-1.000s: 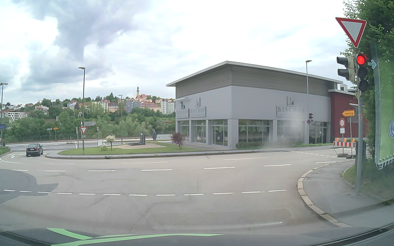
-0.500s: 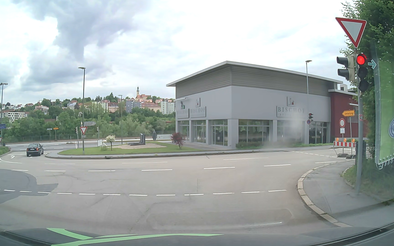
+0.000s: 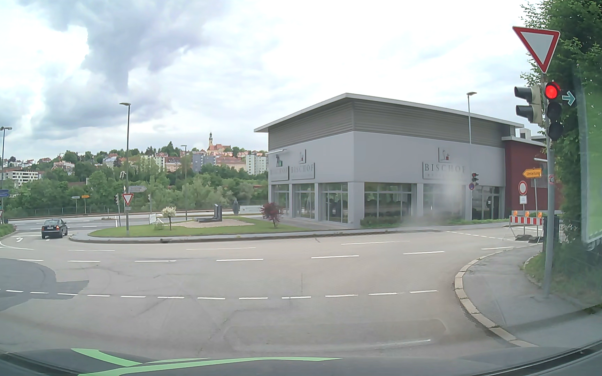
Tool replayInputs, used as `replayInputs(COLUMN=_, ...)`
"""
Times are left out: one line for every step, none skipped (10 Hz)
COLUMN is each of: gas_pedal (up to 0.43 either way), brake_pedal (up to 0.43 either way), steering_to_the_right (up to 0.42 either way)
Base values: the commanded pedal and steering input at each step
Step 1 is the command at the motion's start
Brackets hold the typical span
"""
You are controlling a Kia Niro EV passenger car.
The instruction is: Follow the waypoints while adhering to traffic rules and regulations
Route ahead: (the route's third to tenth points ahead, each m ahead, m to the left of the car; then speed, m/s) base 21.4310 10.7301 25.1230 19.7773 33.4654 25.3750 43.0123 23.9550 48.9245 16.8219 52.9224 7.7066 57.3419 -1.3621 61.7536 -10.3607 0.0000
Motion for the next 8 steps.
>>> replayInputs(gas_pedal=0.000, brake_pedal=0.366, steering_to_the_right=0.000)
replayInputs(gas_pedal=0.000, brake_pedal=0.366, steering_to_the_right=0.000)
replayInputs(gas_pedal=0.000, brake_pedal=0.372, steering_to_the_right=0.000)
replayInputs(gas_pedal=0.000, brake_pedal=0.366, steering_to_the_right=0.000)
replayInputs(gas_pedal=0.000, brake_pedal=0.366, steering_to_the_right=0.000)
replayInputs(gas_pedal=0.000, brake_pedal=0.366, steering_to_the_right=0.000)
replayInputs(gas_pedal=0.000, brake_pedal=0.366, steering_to_the_right=0.000)
replayInputs(gas_pedal=0.000, brake_pedal=0.372, steering_to_the_right=0.000)
